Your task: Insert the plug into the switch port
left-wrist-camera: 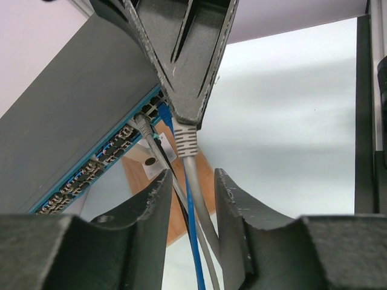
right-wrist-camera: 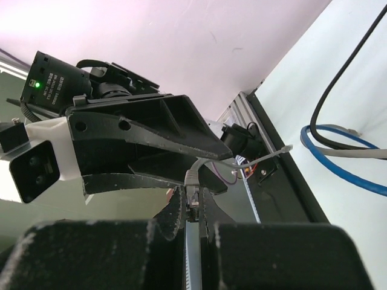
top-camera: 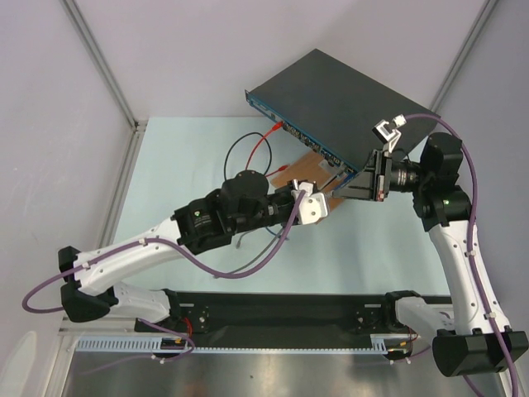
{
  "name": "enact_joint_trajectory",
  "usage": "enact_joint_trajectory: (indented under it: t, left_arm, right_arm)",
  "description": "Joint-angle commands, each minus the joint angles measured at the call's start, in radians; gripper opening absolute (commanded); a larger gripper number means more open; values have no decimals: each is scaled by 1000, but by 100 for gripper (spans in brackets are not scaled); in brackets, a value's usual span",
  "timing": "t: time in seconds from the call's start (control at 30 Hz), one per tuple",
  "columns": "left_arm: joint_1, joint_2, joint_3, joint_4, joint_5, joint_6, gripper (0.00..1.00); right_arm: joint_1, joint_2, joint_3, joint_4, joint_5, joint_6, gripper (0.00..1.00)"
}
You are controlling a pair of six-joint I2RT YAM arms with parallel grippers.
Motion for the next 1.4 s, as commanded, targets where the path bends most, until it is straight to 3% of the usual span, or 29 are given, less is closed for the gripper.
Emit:
enact_joint_trajectory:
  t: [0.0,0.2,0.3,0.33,0.37,0.43,0.47,0.5,0.53,0.6,0.63,0.67,0.97,1.03,1.17,1.37]
  left_arm:
    - [-14,-4,40,51,-14,25,38]
    - [-21,-7,30,66,-22,37,34]
    - [-21,-4,30,65,-20,36,22]
    - [-20,-4,35,63,-17,34,10]
    - [-21,-1,39,54,-11,30,5]
    - [-21,5,58,42,-8,10,0]
    - [-21,10,67,24,-10,-10,0]
    - [-21,15,76,11,-23,-68,0]
    - [-21,24,93,-1,-26,-105,0]
    - [-24,36,108,-52,-60,-197,0]
    - [-29,47,124,-65,-78,-237,0]
    - [-32,73,138,-100,-104,-309,0]
    - [-32,320,466,-407,-255,-594,1]
    - [-31,378,533,-469,-260,-622,0]
    - [-32,404,527,-466,-272,-656,0]
    - [-25,473,589,-467,-329,-664,0]
  right_arm:
    - [13,-9,10,6,-2,2,0]
    - [19,-4,10,2,0,-4,0]
    - [21,-1,9,-3,-2,-7,0]
    - [23,-2,9,-6,-2,-7,0]
    - [21,-1,10,-9,1,-15,0]
    - [21,1,13,-24,6,-27,0]
    - [18,1,22,-36,18,-38,9]
    - [12,4,35,-56,27,-82,32]
    - [-6,5,50,-107,52,-108,46]
    - [-45,8,113,-168,83,-208,62]
    - [-65,11,131,-184,95,-230,79]
    - [-121,14,151,-197,112,-242,84]
    - [-445,-19,213,-207,178,-273,88]
    - [-482,-24,233,-310,256,-335,89]
    - [-511,-22,234,-435,365,-448,96]
    - [-514,-29,129,-385,367,-374,100]
